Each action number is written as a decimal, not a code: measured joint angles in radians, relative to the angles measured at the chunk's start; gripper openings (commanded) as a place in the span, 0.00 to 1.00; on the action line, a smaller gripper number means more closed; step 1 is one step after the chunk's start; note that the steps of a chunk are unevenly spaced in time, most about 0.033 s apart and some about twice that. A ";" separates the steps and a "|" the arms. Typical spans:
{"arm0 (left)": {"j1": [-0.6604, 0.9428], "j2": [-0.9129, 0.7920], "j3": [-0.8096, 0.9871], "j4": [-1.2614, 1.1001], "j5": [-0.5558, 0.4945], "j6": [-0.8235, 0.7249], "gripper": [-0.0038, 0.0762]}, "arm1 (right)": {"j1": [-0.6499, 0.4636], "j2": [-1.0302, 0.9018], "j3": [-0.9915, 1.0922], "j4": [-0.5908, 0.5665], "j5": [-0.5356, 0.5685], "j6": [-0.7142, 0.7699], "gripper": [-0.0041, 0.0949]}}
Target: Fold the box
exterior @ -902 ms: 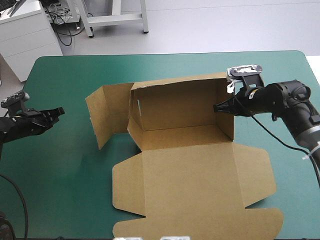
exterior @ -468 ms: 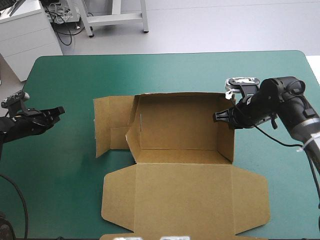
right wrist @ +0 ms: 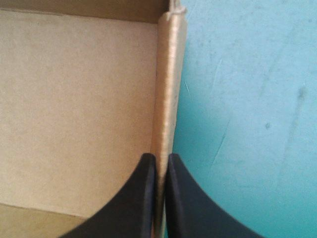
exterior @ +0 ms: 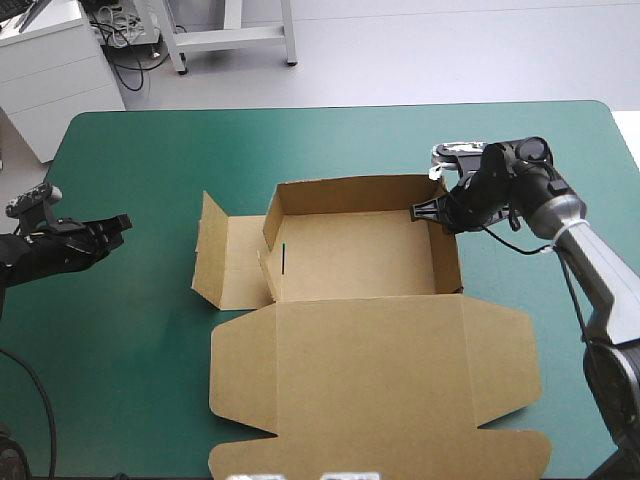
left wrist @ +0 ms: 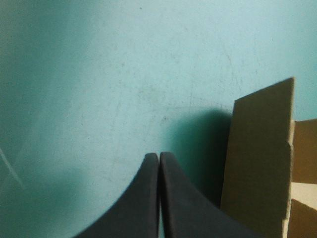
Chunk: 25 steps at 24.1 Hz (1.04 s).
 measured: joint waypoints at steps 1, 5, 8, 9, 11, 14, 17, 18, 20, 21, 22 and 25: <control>0.000 0.000 0.000 0.000 0.000 0.000 0.01 | 0.000 0.020 -0.014 -0.004 0.000 0.001 0.02; 0.000 0.000 0.000 0.000 0.004 -0.001 0.01 | 0.000 0.082 -0.068 -0.014 0.011 0.008 0.03; 0.000 0.000 0.000 0.000 0.004 -0.002 0.01 | 0.000 0.103 -0.097 -0.017 0.034 0.011 0.12; 0.000 0.000 0.000 0.000 0.005 -0.002 0.01 | 0.000 0.107 -0.102 -0.017 0.038 0.010 0.18; 0.000 0.000 0.000 0.000 0.006 -0.002 0.01 | 0.000 0.114 -0.113 -0.022 0.051 0.007 0.29; 0.000 0.000 0.000 0.000 0.008 -0.002 0.01 | 0.000 0.129 -0.127 -0.021 0.073 0.003 0.62; 0.000 0.000 0.000 0.004 0.008 -0.002 0.01 | 0.000 0.145 -0.214 -0.057 0.149 0.002 0.85; 0.000 0.000 0.000 0.004 0.008 -0.002 0.01 | 0.000 0.145 -0.238 -0.068 0.157 0.002 0.86; 0.000 0.000 0.000 0.007 0.008 -0.002 0.01 | 0.000 0.140 -0.314 -0.080 0.165 0.005 0.86; 0.000 0.000 0.000 0.009 0.008 -0.003 0.01 | 0.000 0.128 -0.345 -0.080 0.168 0.008 0.86; 0.000 0.000 0.000 0.009 0.008 -0.003 0.01 | 0.000 0.122 -0.350 -0.080 0.168 0.010 0.86; 0.000 0.000 0.000 0.010 0.004 -0.003 0.01 | 0.000 0.058 -0.356 -0.079 0.178 0.017 0.86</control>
